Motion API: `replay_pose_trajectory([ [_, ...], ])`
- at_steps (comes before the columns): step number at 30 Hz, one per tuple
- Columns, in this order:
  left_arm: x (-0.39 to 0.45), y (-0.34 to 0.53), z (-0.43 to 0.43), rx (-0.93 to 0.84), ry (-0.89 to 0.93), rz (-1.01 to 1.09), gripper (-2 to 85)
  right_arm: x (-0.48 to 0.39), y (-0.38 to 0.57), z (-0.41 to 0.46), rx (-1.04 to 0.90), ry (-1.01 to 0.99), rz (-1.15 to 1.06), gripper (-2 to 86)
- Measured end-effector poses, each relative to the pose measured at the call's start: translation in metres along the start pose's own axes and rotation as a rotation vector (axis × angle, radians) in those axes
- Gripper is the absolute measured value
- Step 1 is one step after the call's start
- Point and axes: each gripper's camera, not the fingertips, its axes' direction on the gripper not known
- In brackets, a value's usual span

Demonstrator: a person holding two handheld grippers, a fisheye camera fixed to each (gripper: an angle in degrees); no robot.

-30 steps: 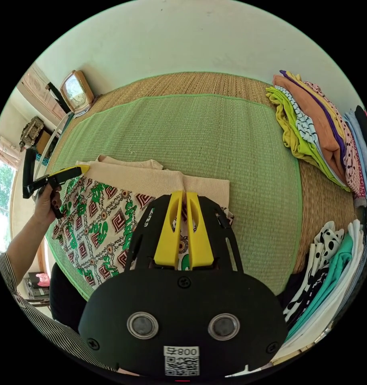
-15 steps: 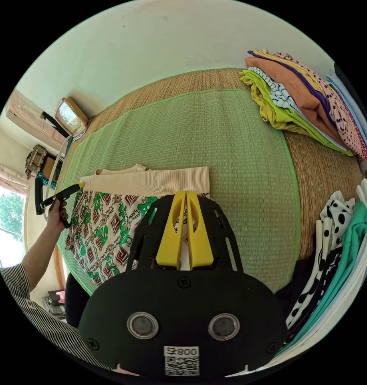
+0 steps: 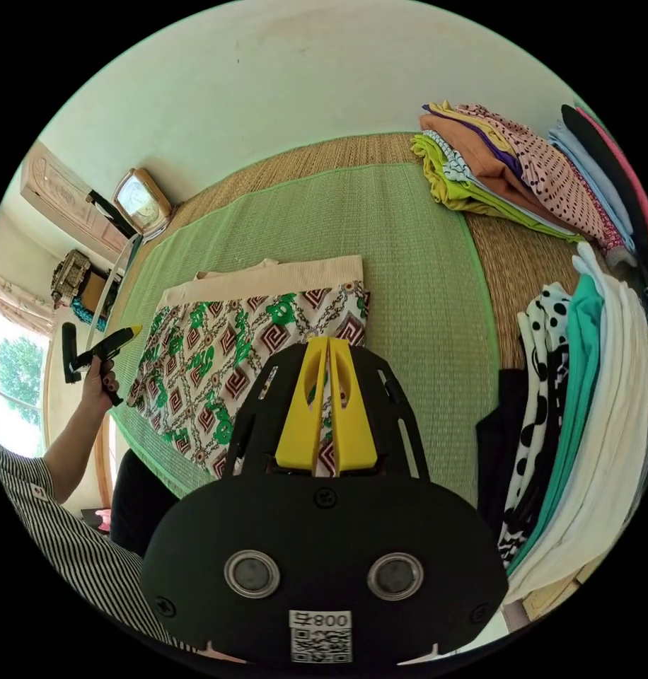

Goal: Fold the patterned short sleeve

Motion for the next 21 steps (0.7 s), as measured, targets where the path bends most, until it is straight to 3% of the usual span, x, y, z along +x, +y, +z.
replay_pose_trajectory([
  [12, -0.059, 0.118, -0.023, -0.125, 0.09, -0.141, 8.8, 0.093, 0.121, -0.052, -0.067, -0.343, 0.224, 4.1],
  [21, -0.059, 0.15, 0.013, -0.22, 0.084, -0.16, 3.1, 0.114, 0.132, -0.053, -0.106, -0.328, 0.19, 4.1],
])
